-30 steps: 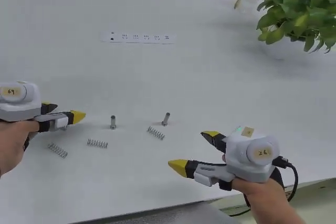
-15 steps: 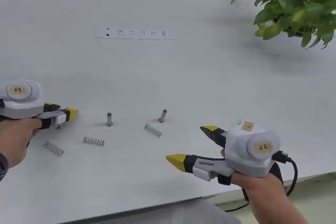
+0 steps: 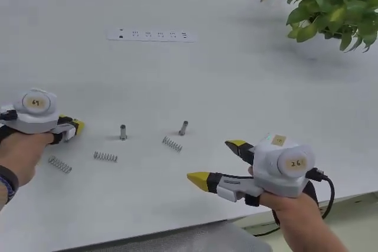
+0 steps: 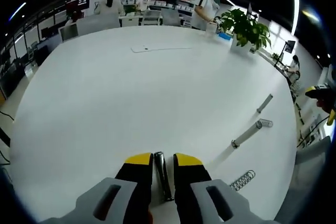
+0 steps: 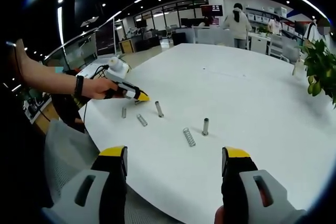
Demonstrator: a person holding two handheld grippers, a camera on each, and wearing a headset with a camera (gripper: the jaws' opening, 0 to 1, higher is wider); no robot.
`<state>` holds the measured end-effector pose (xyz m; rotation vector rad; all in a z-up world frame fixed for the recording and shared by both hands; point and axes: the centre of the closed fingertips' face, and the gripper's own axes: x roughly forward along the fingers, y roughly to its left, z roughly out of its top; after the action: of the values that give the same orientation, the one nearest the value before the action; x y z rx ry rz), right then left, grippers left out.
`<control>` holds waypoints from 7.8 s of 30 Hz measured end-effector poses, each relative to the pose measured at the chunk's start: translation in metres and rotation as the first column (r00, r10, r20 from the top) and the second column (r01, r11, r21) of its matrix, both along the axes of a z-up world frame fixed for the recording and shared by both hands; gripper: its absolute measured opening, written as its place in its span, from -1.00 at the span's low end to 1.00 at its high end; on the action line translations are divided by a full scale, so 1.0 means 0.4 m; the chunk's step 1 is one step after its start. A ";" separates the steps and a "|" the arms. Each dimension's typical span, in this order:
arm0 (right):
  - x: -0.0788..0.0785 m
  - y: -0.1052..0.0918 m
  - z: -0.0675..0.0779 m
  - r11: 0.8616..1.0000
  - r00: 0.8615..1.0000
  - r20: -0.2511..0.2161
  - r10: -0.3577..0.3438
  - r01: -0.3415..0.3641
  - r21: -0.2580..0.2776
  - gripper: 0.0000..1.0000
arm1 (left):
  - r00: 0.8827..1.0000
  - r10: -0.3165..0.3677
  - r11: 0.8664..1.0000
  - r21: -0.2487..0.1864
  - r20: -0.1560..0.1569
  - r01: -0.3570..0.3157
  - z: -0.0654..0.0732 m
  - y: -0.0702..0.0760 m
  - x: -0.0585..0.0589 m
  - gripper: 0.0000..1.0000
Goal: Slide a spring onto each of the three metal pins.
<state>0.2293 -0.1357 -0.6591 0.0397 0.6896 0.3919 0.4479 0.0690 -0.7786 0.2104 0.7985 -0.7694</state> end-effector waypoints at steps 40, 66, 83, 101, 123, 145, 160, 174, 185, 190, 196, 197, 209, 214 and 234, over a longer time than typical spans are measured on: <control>-0.004 -0.038 0.004 0.999 0.999 0.036 -0.040 0.040 0.019 0.42 | 0.999 0.023 1.000 0.002 0.030 -0.023 0.080 0.077 -0.021 -1.00; -0.006 -0.020 0.004 0.999 0.999 0.040 -0.027 0.026 0.025 0.41 | 0.998 0.013 1.000 0.022 0.054 -0.014 0.102 0.097 -0.050 -1.00; -0.014 -0.024 -0.001 0.999 0.999 0.037 -0.038 0.037 0.028 0.41 | 0.998 -0.006 0.999 0.041 0.065 0.003 0.096 0.089 -0.068 -1.00; -0.018 -0.020 -0.007 0.999 0.999 0.032 -0.038 0.037 0.033 0.39 | 1.000 -0.001 0.998 0.057 0.017 0.000 0.066 0.096 -0.088 -0.85; -0.016 -0.019 -0.011 0.998 0.998 0.037 -0.045 0.043 0.048 0.39 | 0.998 0.070 0.998 0.011 -0.007 -0.069 0.090 0.148 -0.121 -0.47; -0.023 -0.021 -0.011 0.998 0.998 0.046 -0.034 0.032 0.053 0.38 | 0.994 0.107 0.994 0.008 0.003 -0.107 0.109 0.220 -0.181 -0.39; -0.036 -0.019 -0.010 0.998 0.998 0.048 -0.035 0.033 0.051 0.39 | 0.999 0.020 0.999 0.049 0.028 -0.022 0.122 0.238 -0.189 -0.31; -0.048 -0.017 -0.008 0.998 0.998 0.051 -0.045 0.042 0.049 0.39 | 0.944 -0.325 0.934 0.181 0.061 0.309 0.141 0.213 -0.227 -0.09; -0.061 -0.028 -0.011 0.997 0.997 0.046 -0.060 0.058 0.045 0.39 | 0.850 -0.526 0.823 0.268 0.029 0.500 0.127 0.185 -0.252 -0.06; -0.063 -0.027 -0.011 0.997 0.997 0.044 -0.063 0.061 0.043 0.39 | 0.801 -0.599 0.765 0.301 0.007 0.569 0.116 0.168 -0.256 -0.06; -0.065 -0.026 -0.016 0.997 0.997 0.040 -0.064 0.063 0.043 0.39 | 0.747 -0.664 0.701 0.330 -0.019 0.632 0.094 0.149 -0.257 -0.07; -0.065 -0.026 -0.016 0.997 0.997 0.039 -0.064 0.063 0.042 0.39 | 0.742 -0.669 0.696 0.327 -0.025 0.639 0.087 0.145 -0.256 -0.08; -0.062 -0.033 -0.017 0.997 0.997 0.033 -0.069 0.067 0.042 0.39 | 0.682 -0.726 0.623 0.334 -0.088 0.707 0.033 0.124 -0.260 -0.18; -0.064 -0.036 -0.019 0.997 0.997 0.029 -0.071 0.070 0.041 0.38 | 0.668 -0.736 0.601 0.351 -0.107 0.718 0.013 0.131 -0.256 -0.24; -0.055 -0.018 -0.023 0.998 0.999 0.024 -0.048 0.046 0.047 0.37 | 0.625 -0.761 0.557 0.317 -0.175 0.768 -0.025 0.154 -0.320 -0.74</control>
<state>0.2075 -0.1427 -0.6682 0.0946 0.6533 0.3627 0.3197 0.1306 -0.7886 0.9495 0.8586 -1.4553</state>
